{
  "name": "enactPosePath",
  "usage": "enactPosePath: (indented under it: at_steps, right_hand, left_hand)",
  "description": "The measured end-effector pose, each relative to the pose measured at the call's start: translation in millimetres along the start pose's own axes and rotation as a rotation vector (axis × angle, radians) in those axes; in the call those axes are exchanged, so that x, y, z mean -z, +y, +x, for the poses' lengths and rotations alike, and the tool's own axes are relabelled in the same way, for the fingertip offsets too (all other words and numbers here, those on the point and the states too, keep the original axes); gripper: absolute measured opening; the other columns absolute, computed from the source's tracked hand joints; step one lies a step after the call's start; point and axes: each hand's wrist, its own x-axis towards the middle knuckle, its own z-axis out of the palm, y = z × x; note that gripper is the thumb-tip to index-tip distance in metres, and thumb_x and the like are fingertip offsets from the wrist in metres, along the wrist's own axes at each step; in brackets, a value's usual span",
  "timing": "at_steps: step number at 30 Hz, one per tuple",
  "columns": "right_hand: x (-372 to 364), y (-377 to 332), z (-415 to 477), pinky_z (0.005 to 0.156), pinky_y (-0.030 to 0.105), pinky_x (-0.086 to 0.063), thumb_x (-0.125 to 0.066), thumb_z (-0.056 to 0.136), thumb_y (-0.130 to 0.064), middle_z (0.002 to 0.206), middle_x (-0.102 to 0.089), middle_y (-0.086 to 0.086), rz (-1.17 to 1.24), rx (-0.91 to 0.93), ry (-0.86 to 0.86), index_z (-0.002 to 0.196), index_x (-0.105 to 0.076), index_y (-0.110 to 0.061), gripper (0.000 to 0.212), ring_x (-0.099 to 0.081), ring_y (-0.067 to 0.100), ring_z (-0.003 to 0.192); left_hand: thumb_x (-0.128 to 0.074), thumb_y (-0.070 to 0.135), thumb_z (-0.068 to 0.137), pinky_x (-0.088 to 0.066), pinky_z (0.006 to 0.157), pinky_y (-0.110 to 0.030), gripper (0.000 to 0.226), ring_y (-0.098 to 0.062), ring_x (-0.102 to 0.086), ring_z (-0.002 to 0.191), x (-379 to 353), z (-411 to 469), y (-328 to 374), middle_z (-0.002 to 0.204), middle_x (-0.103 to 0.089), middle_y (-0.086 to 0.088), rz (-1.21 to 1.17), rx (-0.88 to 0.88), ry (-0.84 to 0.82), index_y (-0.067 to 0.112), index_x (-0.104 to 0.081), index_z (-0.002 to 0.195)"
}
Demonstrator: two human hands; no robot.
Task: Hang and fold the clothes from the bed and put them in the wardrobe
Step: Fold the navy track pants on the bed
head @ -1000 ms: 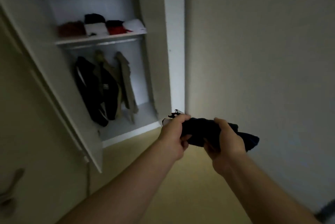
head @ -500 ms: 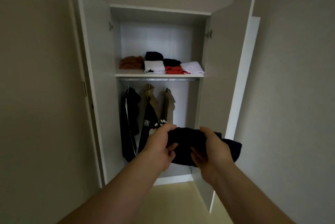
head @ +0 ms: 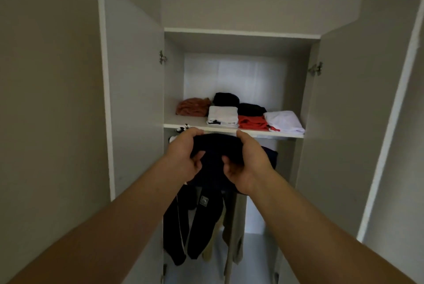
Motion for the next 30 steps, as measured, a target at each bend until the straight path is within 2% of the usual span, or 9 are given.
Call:
enactPosePath:
  at_steps: [4, 7, 10, 12, 23, 26, 30]
  right_hand:
    - [-26, -45, 73, 0.062, 0.028, -0.054, -0.07, 0.088, -0.048, 0.1, -0.075, 0.006, -0.035, -0.032, -0.094, 0.108, -0.07, -0.02, 0.035, -0.068, 0.02, 0.078]
    - [-51, -75, 124, 0.057, 0.028, -0.053, -0.069, 0.089, -0.047, 0.1, -0.073, 0.005, -0.11, -0.054, -0.165, 0.109, -0.069, -0.021, 0.033, -0.067, 0.02, 0.076]
    - [-75, -91, 169, 0.055, 0.025, -0.05, -0.067, 0.09, -0.047, 0.098, -0.072, 0.004, -0.165, -0.066, -0.223, 0.108, -0.069, -0.022, 0.032, -0.064, 0.018, 0.072]
    - [-89, -99, 198, 0.053, 0.025, -0.048, -0.066, 0.09, -0.047, 0.101, -0.072, 0.005, -0.202, -0.066, -0.244, 0.11, -0.07, -0.021, 0.033, -0.062, 0.018, 0.072]
    - [-185, -132, 386, 0.059, 0.027, -0.051, -0.063, 0.091, -0.051, 0.103, -0.07, 0.006, -0.312, 0.005, -0.29, 0.107, -0.065, -0.017, 0.038, -0.065, 0.021, 0.079]
    - [-221, -144, 437, 0.06, 0.029, -0.053, -0.064, 0.091, -0.047, 0.103, -0.071, 0.006, -0.261, 0.061, -0.314, 0.108, -0.066, -0.017, 0.034, -0.067, 0.021, 0.08]
    - [-251, -136, 506, 0.067, 0.034, -0.053, -0.064, 0.091, -0.048, 0.107, -0.069, 0.005, -0.165, 0.156, -0.346, 0.108, -0.065, -0.025, 0.029, -0.07, 0.022, 0.091]
  left_hand:
    - [-0.069, 0.031, 0.083, -0.038, 0.047, -0.02, 0.016, -0.009, -0.052, 0.048, -31, 55, 41, 0.058, -0.062, 0.006, -0.025, -0.057, 0.059, 0.022, -0.062, 0.072]
    - [-0.068, 0.03, 0.084, -0.038, 0.045, -0.019, 0.018, -0.009, -0.051, 0.05, -45, 97, 72, 0.063, -0.062, 0.006, -0.047, -0.096, 0.089, 0.023, -0.061, 0.069]
    - [-0.066, 0.031, 0.085, -0.039, 0.055, -0.021, 0.015, -0.009, -0.05, 0.056, -55, 138, 98, 0.075, -0.061, 0.007, -0.042, -0.124, 0.139, 0.024, -0.06, 0.074]
    - [-0.066, 0.032, 0.086, -0.039, 0.057, -0.021, 0.014, -0.009, -0.05, 0.056, -60, 166, 113, 0.078, -0.061, 0.007, -0.02, -0.149, 0.177, 0.024, -0.06, 0.077]
    - [-0.066, 0.033, 0.086, -0.041, 0.051, -0.02, 0.012, -0.009, -0.051, 0.044, -59, 359, 201, 0.08, -0.065, 0.006, 0.011, -0.227, 0.148, 0.023, -0.063, 0.082]
    - [-0.065, 0.032, 0.086, -0.041, 0.051, -0.019, 0.012, -0.009, -0.05, 0.049, -63, 411, 234, 0.082, -0.065, 0.006, -0.007, -0.256, 0.137, 0.021, -0.062, 0.084]
    - [-0.065, 0.03, 0.087, -0.041, 0.047, -0.018, 0.014, -0.011, -0.052, 0.056, -62, 482, 251, 0.085, -0.062, 0.002, -0.033, -0.405, 0.128, 0.021, -0.059, 0.096]
